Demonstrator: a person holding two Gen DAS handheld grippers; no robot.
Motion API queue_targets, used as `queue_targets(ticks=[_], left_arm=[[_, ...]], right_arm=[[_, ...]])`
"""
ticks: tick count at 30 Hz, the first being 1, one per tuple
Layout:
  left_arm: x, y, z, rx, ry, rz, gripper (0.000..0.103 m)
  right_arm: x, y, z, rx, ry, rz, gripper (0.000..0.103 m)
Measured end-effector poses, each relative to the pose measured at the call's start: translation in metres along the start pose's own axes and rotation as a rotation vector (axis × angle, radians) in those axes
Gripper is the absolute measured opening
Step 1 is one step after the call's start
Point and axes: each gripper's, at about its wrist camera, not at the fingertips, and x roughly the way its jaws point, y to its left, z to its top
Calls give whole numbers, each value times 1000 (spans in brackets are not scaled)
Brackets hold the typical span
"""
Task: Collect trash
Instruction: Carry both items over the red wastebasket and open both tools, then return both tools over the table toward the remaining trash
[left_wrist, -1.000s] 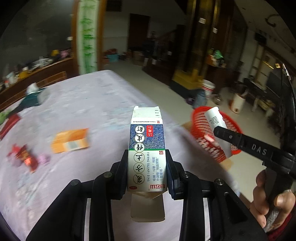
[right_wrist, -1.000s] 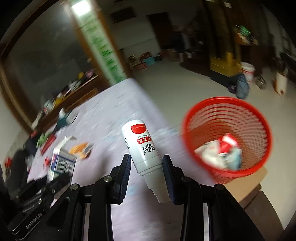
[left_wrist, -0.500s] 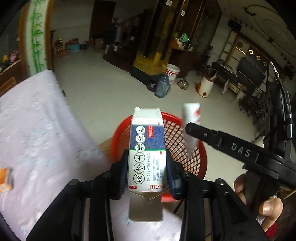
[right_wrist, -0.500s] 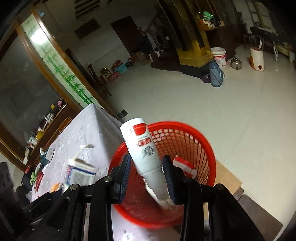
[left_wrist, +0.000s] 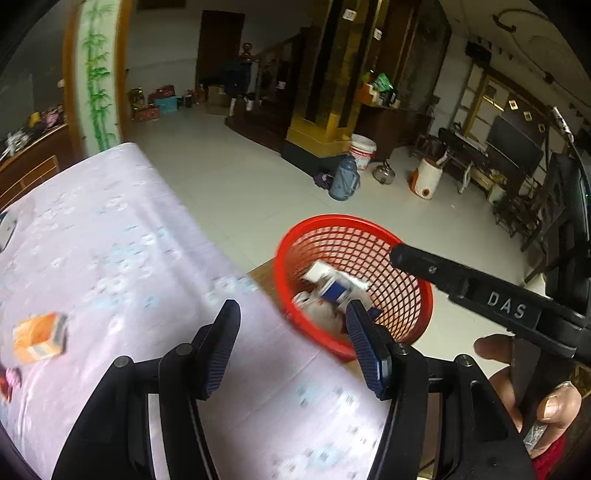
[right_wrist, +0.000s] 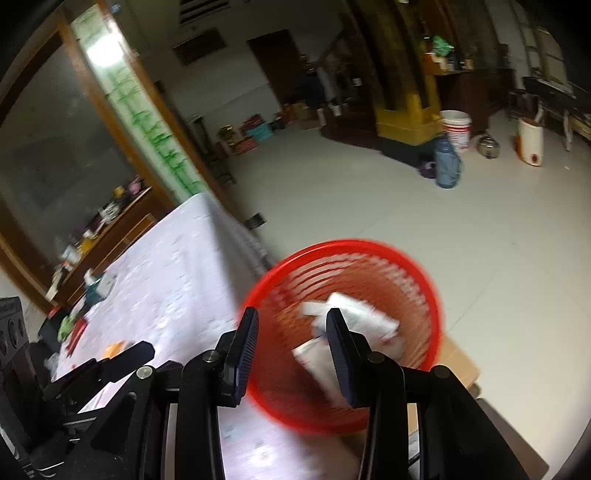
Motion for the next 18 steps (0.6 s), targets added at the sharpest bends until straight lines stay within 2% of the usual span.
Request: queue_targets(ticks=[6,14,18], left_arm=[[-49,43,-36,-39,-21,48,58],[-108,104,-93,-80,-64,199,59],[-127,135,-116,-124,-63,245,59]], right_arm=[[0,56,-30,-83,34,69,41],[12,127,-77,-195,104,130,41],[26,162,-103,-248,165,163,41]])
